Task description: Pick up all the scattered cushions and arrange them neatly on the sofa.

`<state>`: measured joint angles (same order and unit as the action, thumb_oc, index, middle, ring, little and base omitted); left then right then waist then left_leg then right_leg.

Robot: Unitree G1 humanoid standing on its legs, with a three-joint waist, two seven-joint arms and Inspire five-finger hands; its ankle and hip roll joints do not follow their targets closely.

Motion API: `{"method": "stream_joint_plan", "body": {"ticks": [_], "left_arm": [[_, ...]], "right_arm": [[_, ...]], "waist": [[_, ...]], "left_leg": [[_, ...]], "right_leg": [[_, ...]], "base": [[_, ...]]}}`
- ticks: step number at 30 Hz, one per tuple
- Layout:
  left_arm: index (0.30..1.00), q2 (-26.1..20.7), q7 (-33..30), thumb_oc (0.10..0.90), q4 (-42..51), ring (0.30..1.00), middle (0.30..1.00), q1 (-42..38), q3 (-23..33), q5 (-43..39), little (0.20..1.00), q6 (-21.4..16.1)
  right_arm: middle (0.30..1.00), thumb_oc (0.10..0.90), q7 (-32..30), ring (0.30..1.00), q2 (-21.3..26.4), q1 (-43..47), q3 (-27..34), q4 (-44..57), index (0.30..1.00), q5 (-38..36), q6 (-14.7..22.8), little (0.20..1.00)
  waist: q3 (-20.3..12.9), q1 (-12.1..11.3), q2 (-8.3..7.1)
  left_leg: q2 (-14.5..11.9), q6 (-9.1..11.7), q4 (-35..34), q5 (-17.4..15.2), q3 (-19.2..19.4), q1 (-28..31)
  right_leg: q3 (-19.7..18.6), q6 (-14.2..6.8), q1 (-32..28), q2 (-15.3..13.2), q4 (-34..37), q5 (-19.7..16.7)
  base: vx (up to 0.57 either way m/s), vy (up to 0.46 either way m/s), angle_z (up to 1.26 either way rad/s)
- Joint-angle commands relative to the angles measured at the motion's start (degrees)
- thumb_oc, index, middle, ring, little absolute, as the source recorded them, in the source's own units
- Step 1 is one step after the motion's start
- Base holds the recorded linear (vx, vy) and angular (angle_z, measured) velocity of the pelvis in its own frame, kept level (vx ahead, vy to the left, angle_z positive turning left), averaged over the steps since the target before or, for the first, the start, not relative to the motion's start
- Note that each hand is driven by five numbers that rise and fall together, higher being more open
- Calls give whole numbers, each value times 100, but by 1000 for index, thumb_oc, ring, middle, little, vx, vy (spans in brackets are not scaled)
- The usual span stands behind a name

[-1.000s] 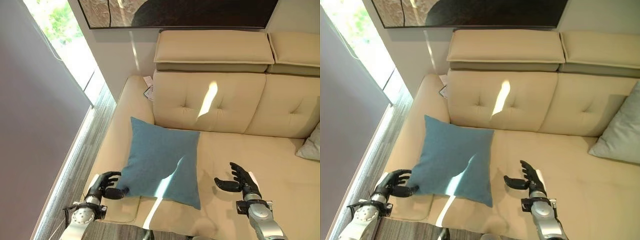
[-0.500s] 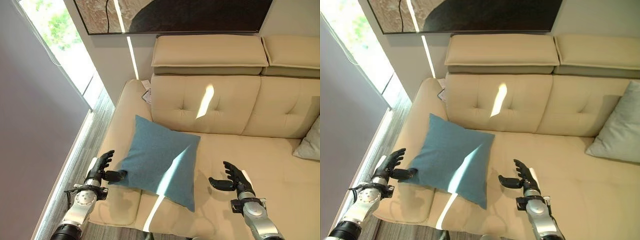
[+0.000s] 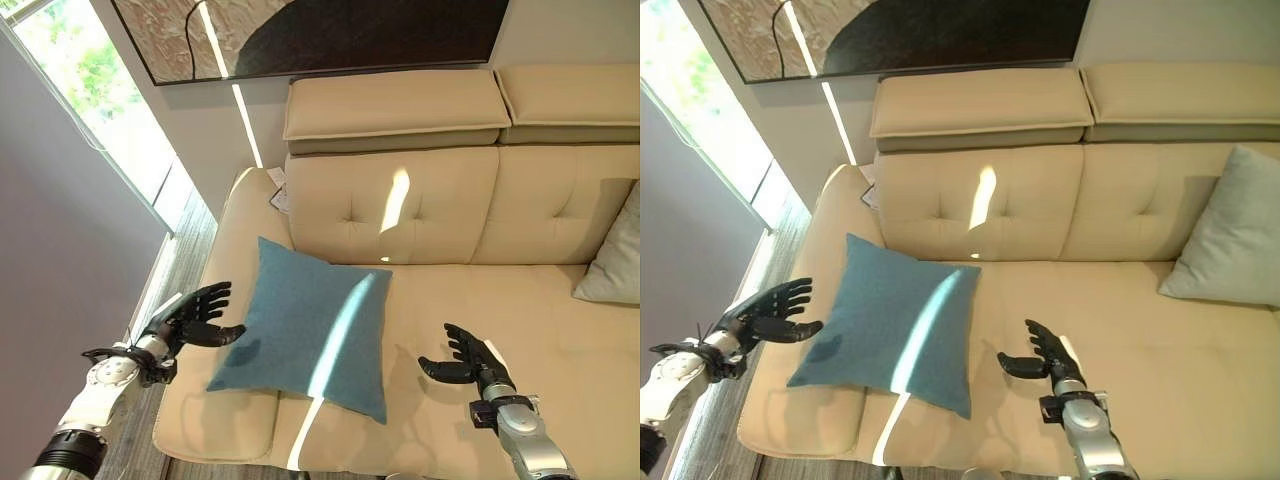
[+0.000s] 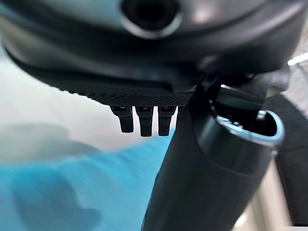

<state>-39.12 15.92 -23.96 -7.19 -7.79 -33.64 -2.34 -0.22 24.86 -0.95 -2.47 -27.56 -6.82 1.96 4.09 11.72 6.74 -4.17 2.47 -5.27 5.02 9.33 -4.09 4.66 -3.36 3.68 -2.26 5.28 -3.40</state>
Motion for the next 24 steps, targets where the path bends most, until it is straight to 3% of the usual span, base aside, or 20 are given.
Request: {"method": "stream_joint_plan", "body": {"ticks": [1, 10, 18, 20, 24], "left_arm": [[900, 157, -914, 800, -158, 900, 900, -747, 625, 129, 900, -698], [900, 699, -2415, 800, -913, 900, 900, -971, 281, 2074, 900, -601], [900, 1167, -2620, 800, -1378, 900, 900, -1016, 101, 1907, 900, -545], [900, 1461, -2659, 800, -1525, 900, 900, -987, 50, 1659, 900, -565], [900, 1520, -2661, 800, -1540, 900, 900, -979, 41, 1583, 900, -566]], "right_arm": [[900, 800, -230, 900, 66, 70, 32, 353, 900, 147, 450, 900], [900, 800, -671, 900, -61, 192, -181, 147, 900, 271, 397, 900], [900, 800, -829, 900, -104, 138, -204, 80, 900, 158, 399, 900], [900, 800, -881, 900, -170, 118, -246, -15, 900, 113, 386, 900], [900, 800, -891, 900, -184, 123, -260, -36, 900, 100, 386, 900]], "waist": [[-614, -29, -288], [-592, -31, -429], [-588, 52, -451], [-602, 96, -440], [-603, 104, -433]], "left_leg": [[-15, 251, 27, -638, 228, 340], [-46, 269, 27, -625, 233, 328], [-59, 276, 27, -637, 290, 336], [-58, 277, 27, -642, 312, 336], [-60, 278, 27, -643, 313, 332]], "right_leg": [[-113, -495, 6, -176, -28, 473], [-105, -489, 37, -163, -28, 454], [-152, -502, 63, -162, -28, 443], [-178, -500, 72, -161, -28, 445], [-177, -498, 75, -160, -28, 446]], "base": [[0, 0, 0], [0, 0, 0], [1, -6, -2], [8, -15, -7], [1, -3, -1]]}}
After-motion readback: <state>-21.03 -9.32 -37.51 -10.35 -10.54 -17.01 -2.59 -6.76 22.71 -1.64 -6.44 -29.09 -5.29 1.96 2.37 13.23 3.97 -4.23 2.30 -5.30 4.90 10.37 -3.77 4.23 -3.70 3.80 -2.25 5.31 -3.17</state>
